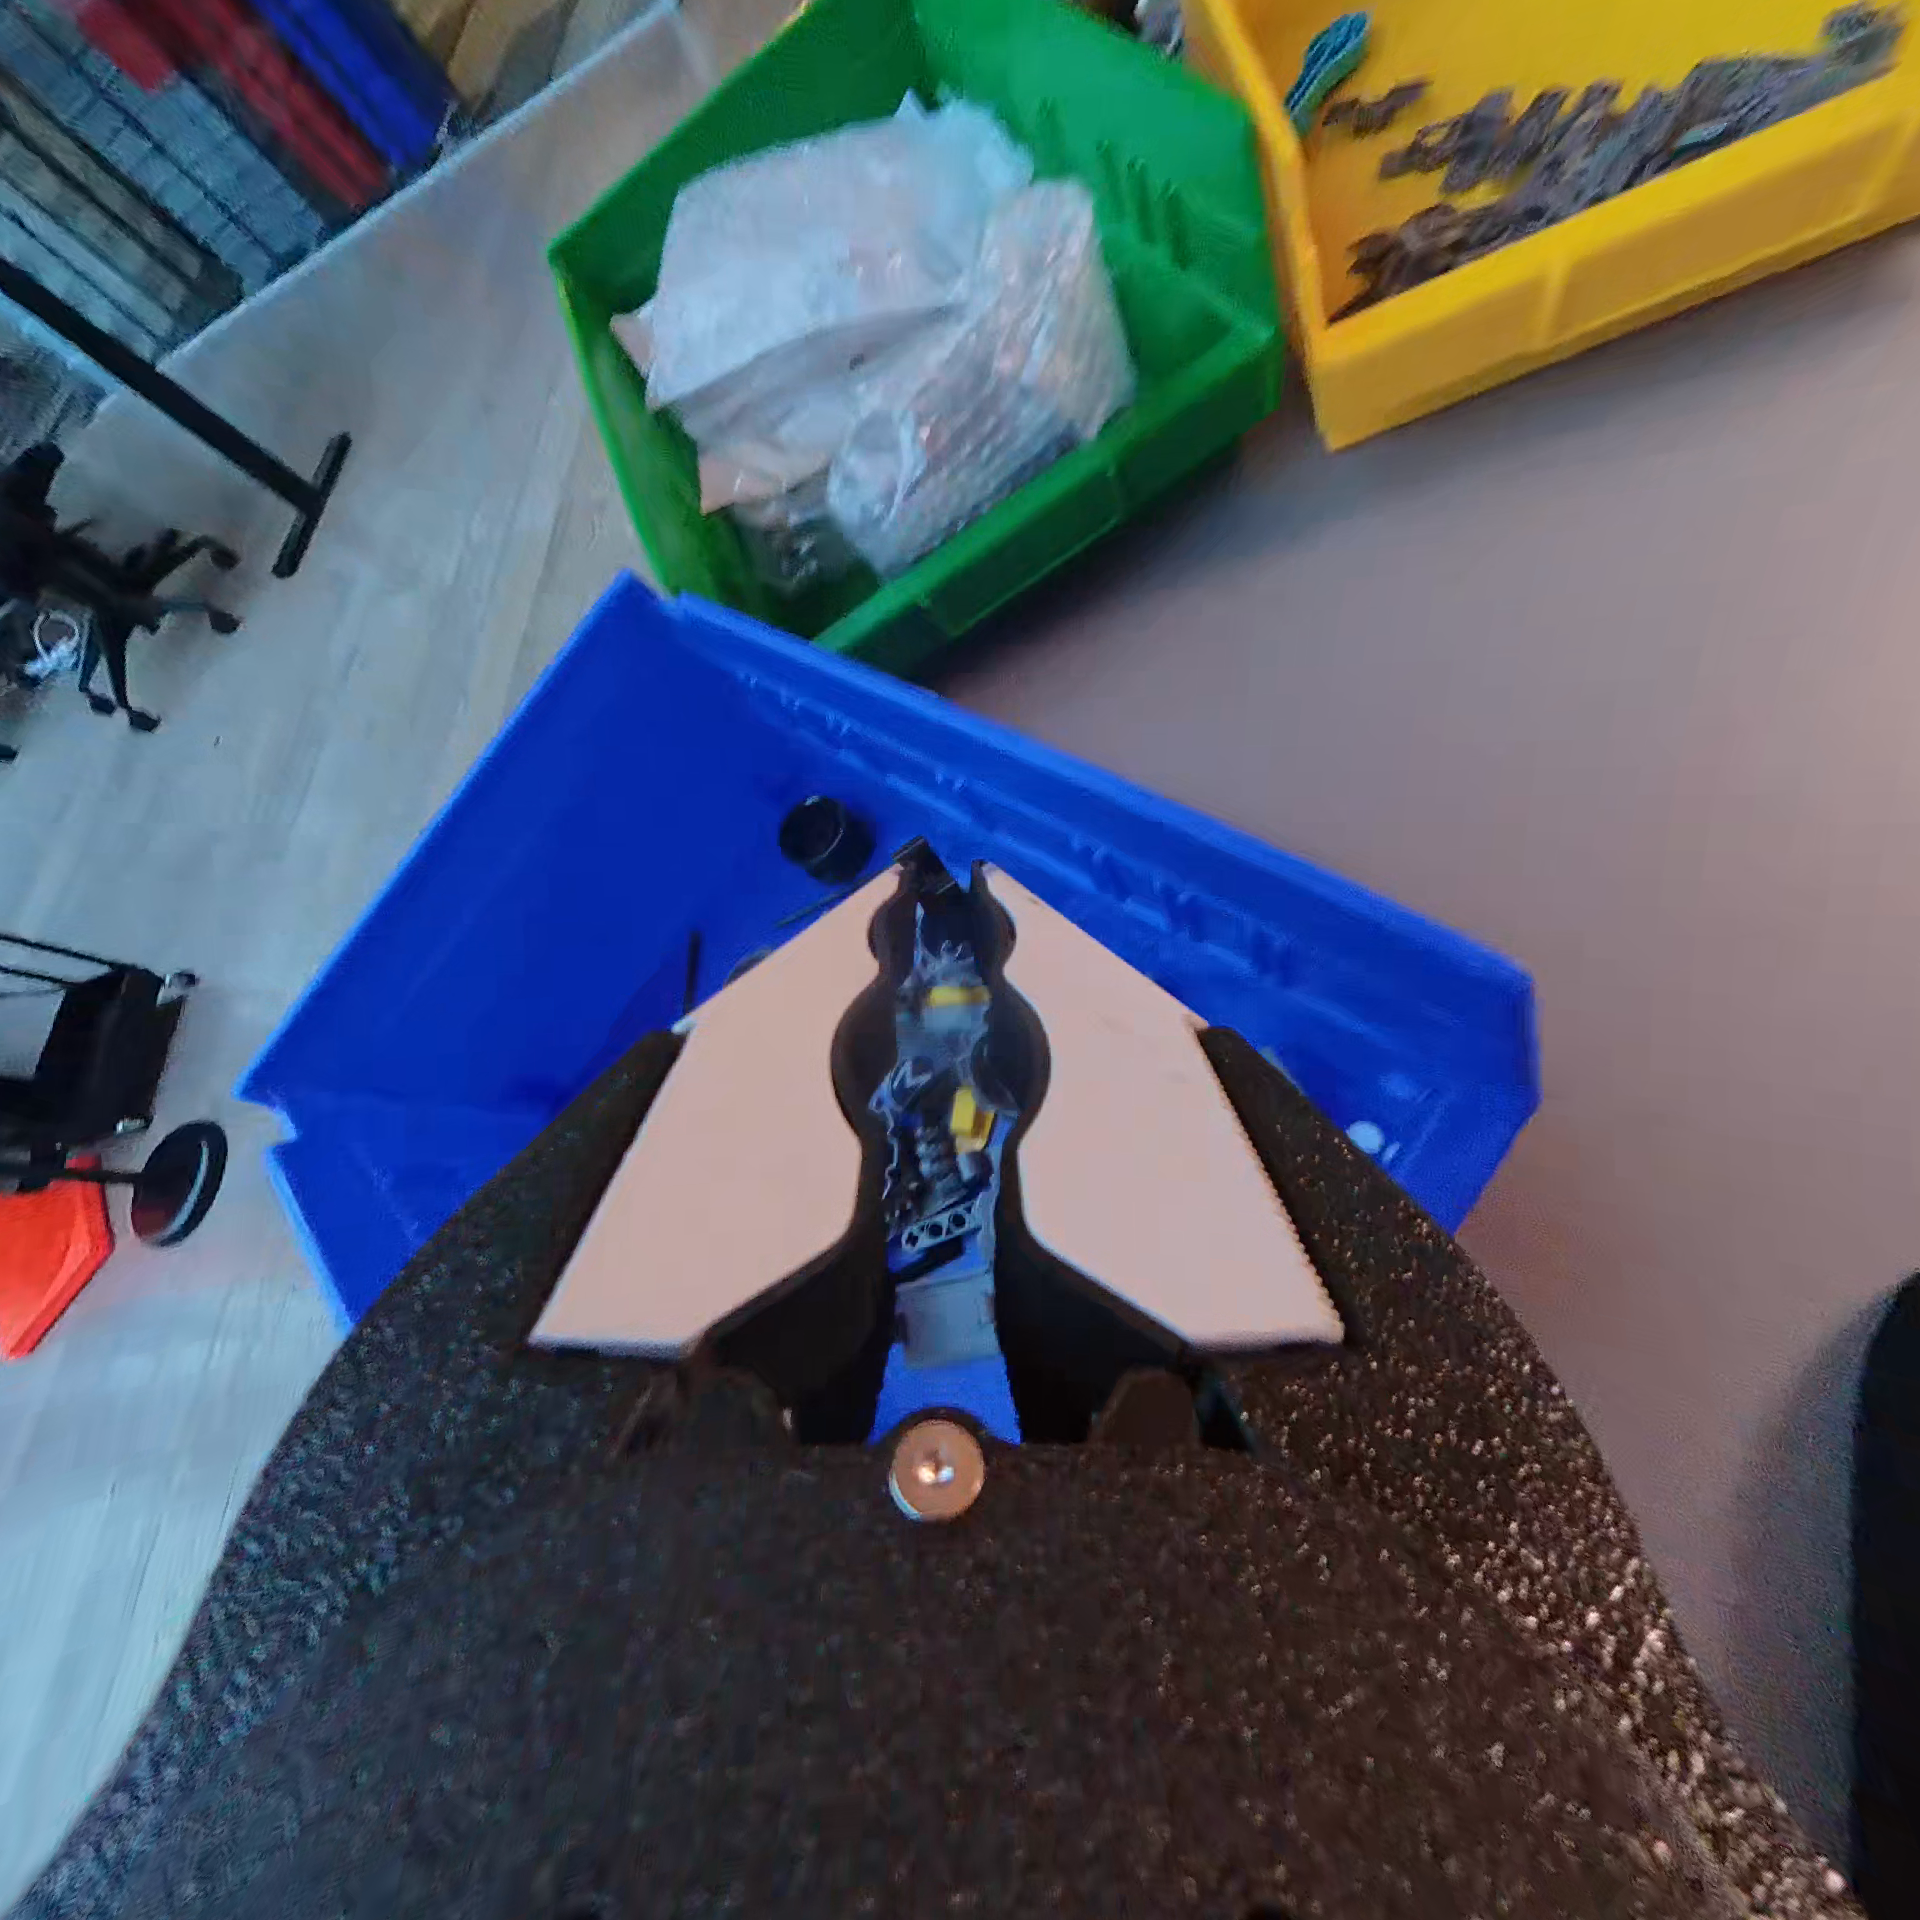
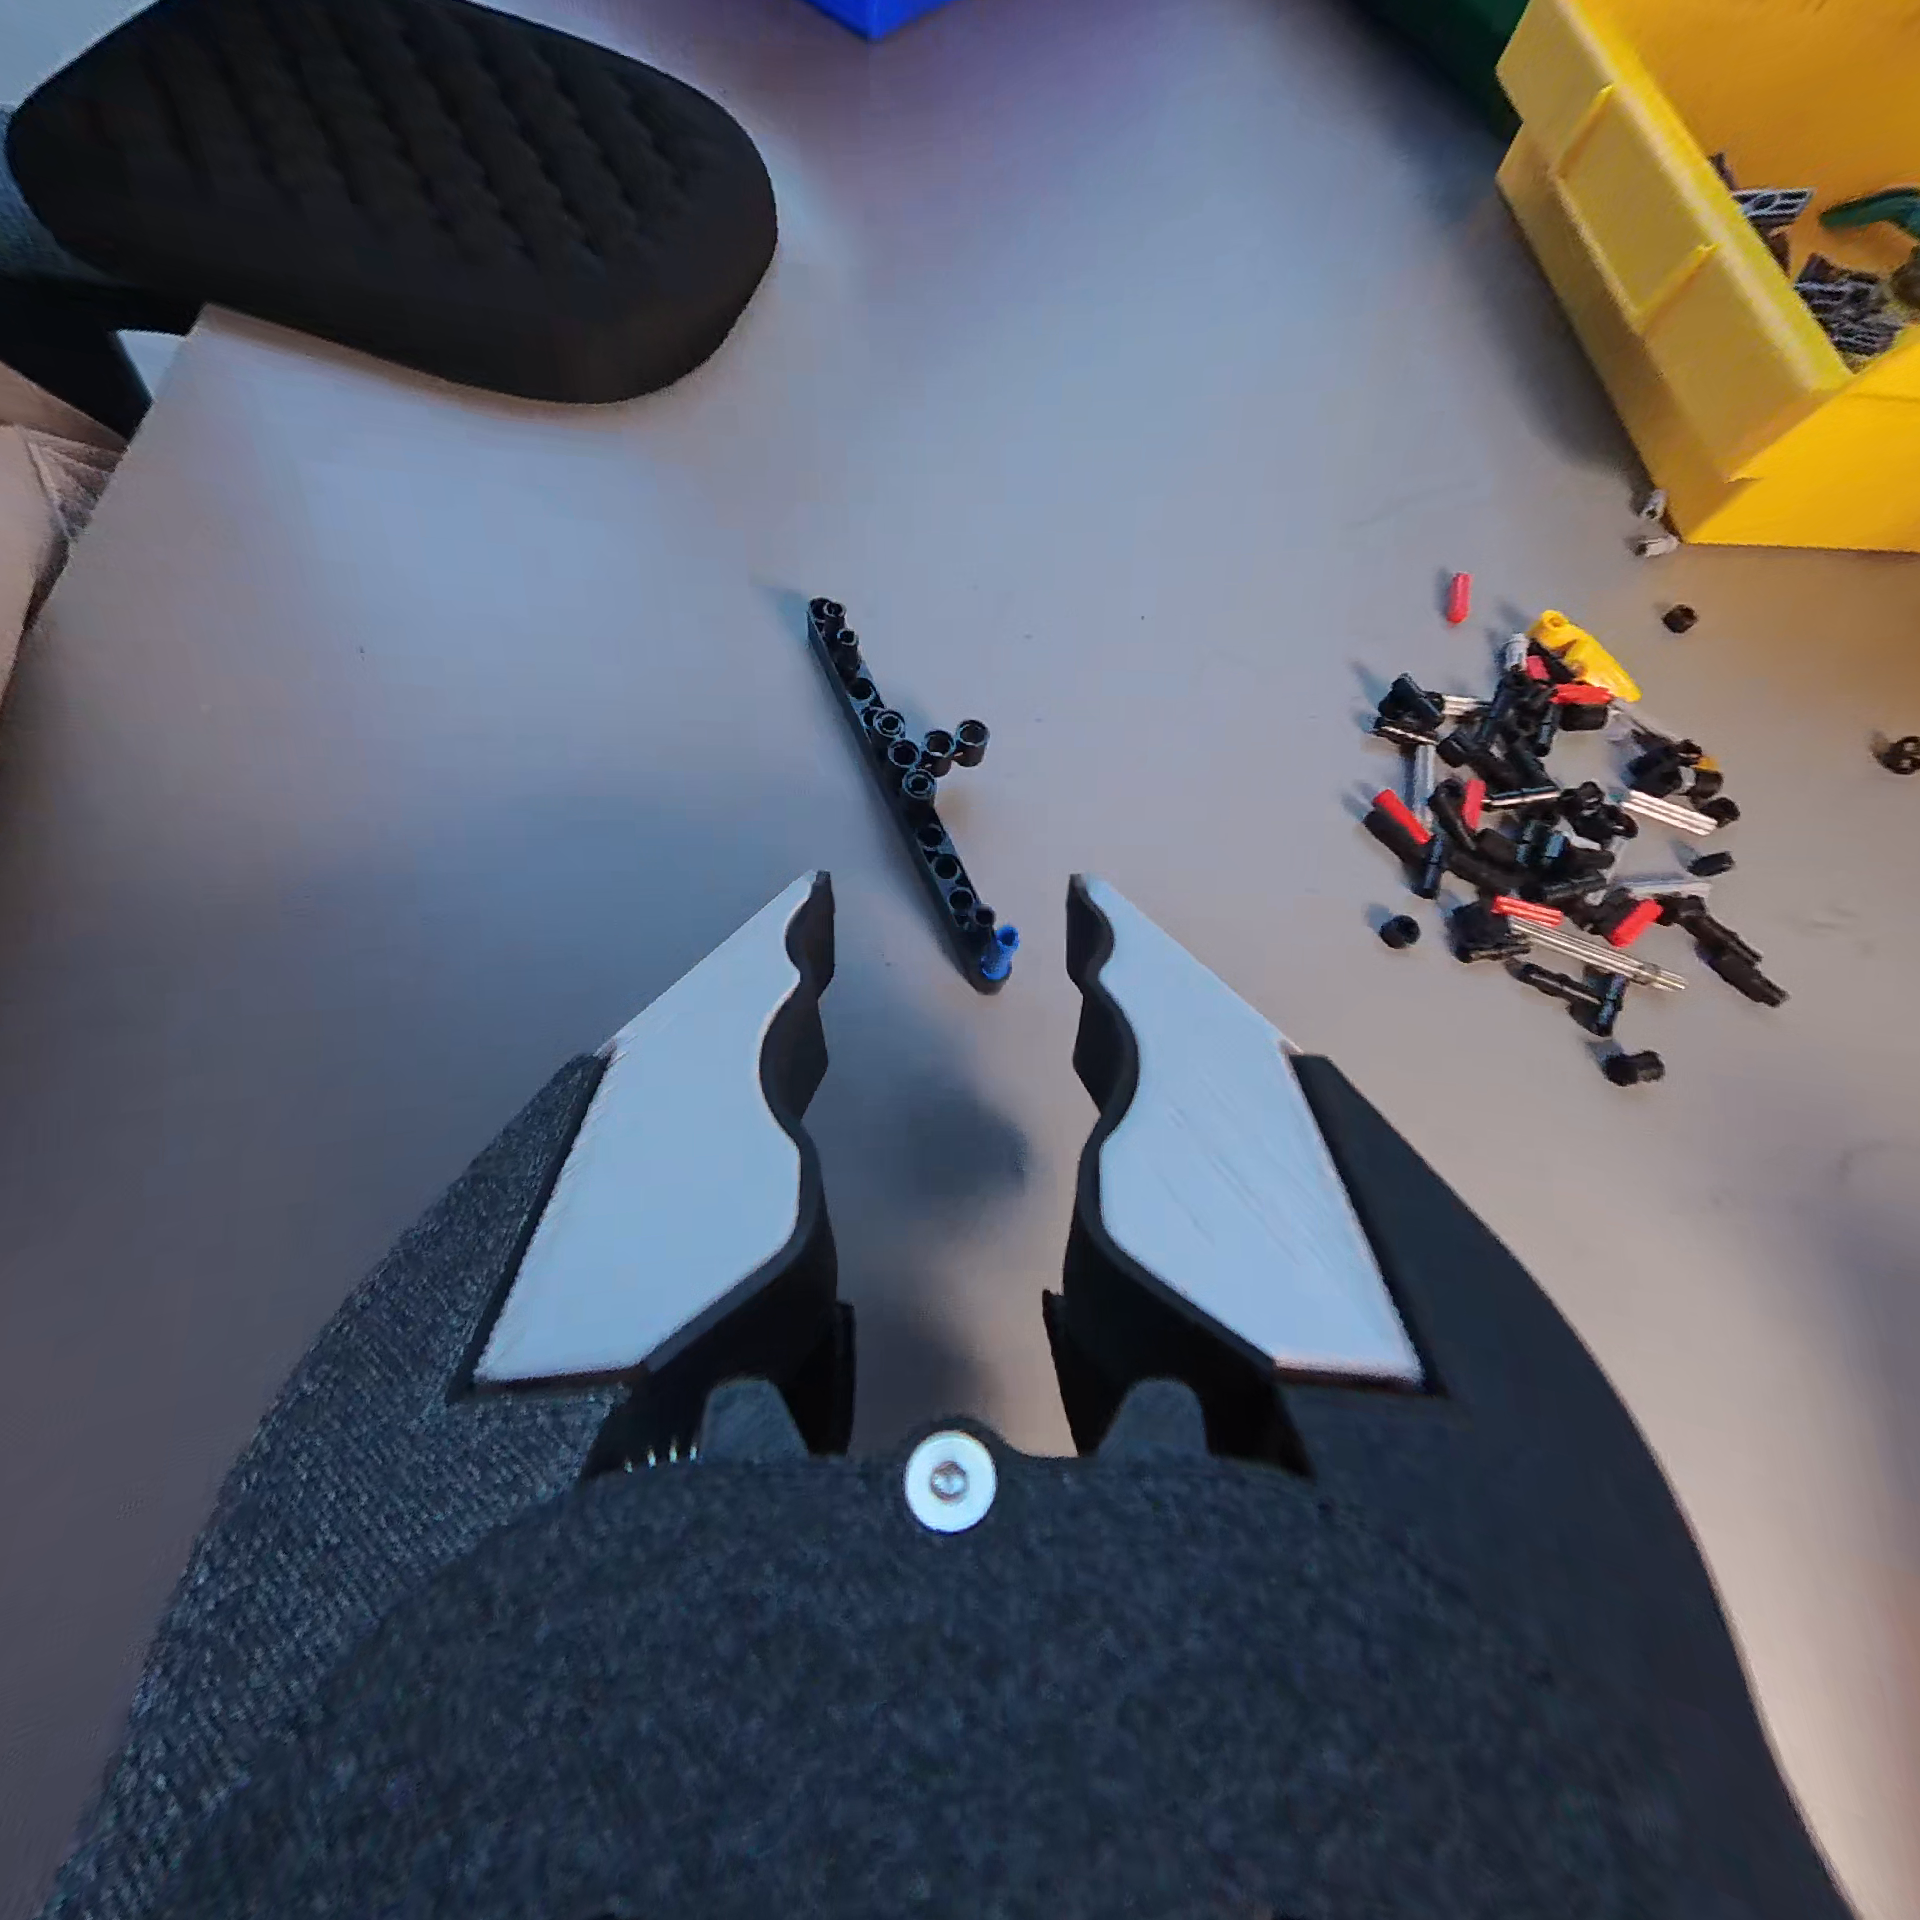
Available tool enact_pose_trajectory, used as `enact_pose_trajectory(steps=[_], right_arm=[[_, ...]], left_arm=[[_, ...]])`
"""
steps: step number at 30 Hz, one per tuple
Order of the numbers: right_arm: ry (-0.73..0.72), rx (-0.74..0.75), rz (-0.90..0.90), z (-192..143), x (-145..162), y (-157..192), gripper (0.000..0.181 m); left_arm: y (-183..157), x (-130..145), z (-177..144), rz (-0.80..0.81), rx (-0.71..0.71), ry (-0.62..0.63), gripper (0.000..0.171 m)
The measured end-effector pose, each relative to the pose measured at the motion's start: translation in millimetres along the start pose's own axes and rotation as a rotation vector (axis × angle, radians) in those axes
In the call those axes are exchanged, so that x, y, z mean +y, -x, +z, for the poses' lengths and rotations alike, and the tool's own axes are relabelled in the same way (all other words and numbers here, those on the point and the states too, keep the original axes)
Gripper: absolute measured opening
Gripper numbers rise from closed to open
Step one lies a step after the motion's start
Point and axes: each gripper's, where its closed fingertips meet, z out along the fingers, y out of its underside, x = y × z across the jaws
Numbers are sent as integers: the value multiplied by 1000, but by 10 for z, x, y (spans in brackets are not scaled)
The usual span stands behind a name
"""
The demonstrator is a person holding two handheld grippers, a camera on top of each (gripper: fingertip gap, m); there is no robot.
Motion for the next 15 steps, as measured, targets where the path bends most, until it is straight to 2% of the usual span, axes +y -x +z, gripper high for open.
enact_pose_trajectory(steps=[3, 6, 9, 11, 13, 15], right_arm=[[26, -36, 12, 93, -43, 23, 43], [69, -59, 9, 201, -55, 15, 43], [91, -100, 32, 286, -82, 28, 41], [109, -125, 27, 335, -94, 55, 40], [137, -116, 1, 378, -71, 42, 37], [114, -109, -6, 383, -106, 28, 20]], left_arm=[[134, 99, 12, -41, -43, 9, 14], [-21, -214, -86, -43, 4, -145, 27], [-610, -615, -239, 15, 221, -306, 34], [-1126, -786, -344, 73, 408, -361, 37], [-1703, -862, -463, 131, 637, -385, 39], [-2283, -842, -598, 182, 889, -381, 44]])
